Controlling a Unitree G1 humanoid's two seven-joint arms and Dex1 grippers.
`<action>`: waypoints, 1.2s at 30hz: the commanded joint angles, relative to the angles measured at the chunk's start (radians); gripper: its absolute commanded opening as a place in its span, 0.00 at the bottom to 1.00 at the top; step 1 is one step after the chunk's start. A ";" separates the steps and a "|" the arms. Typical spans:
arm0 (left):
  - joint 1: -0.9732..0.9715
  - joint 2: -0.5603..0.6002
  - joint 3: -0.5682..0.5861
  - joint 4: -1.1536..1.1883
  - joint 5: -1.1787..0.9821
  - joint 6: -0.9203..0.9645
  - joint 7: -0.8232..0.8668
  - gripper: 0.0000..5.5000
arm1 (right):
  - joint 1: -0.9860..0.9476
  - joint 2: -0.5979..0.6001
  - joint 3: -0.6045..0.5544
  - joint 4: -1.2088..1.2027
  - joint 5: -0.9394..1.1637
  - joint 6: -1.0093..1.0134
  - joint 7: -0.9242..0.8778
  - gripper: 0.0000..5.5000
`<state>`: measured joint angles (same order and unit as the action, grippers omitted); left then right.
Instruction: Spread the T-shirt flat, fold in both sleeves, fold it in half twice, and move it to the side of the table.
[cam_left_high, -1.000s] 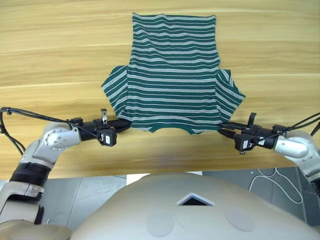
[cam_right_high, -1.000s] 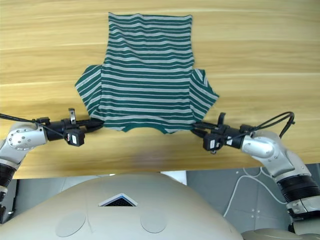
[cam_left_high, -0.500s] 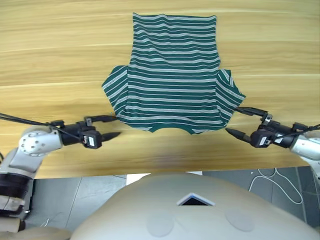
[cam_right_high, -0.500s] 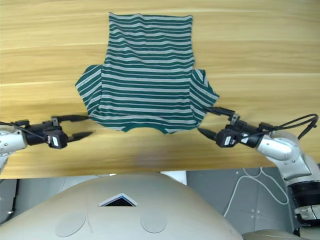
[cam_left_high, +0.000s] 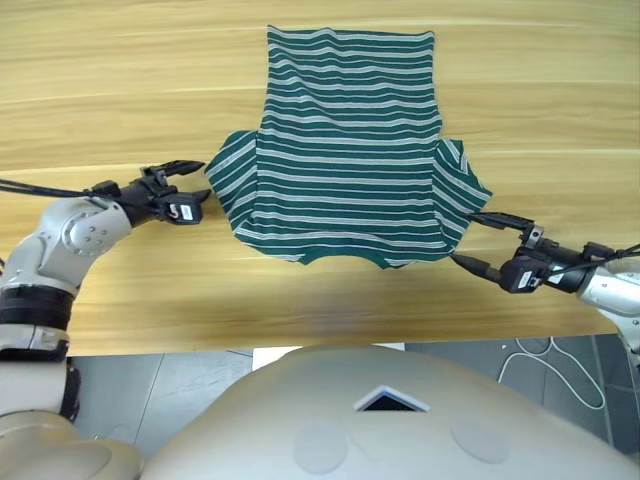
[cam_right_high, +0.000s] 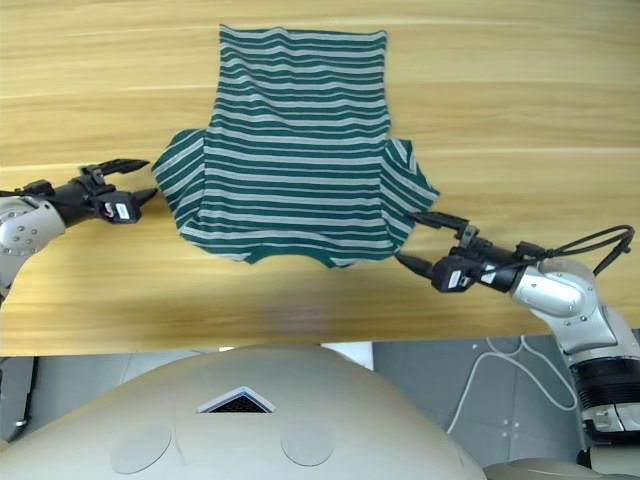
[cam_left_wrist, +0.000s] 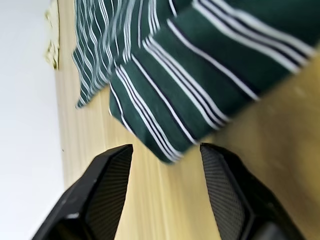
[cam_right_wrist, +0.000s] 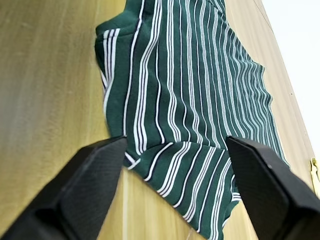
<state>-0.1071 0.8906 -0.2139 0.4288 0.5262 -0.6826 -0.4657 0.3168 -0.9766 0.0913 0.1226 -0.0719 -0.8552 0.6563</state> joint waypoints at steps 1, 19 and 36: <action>-0.029 -0.030 -0.084 0.093 0.104 -0.005 0.035 0.40 | -0.008 0.008 0.005 -0.001 -0.012 -0.009 0.013 0.67; -0.095 -0.022 -0.176 0.208 0.127 -0.036 0.124 0.00 | 0.003 0.019 0.004 -0.007 -0.021 -0.017 0.012 0.67; -0.086 -0.010 -0.105 0.148 0.061 -0.149 0.267 0.00 | -0.004 0.030 0.009 0.000 -0.023 -0.020 0.011 0.67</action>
<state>-0.2049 0.8894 -0.3237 0.6013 0.5994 -0.8104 -0.2048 0.3187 -0.9535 0.0947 0.1228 -0.0903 -0.8737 0.6601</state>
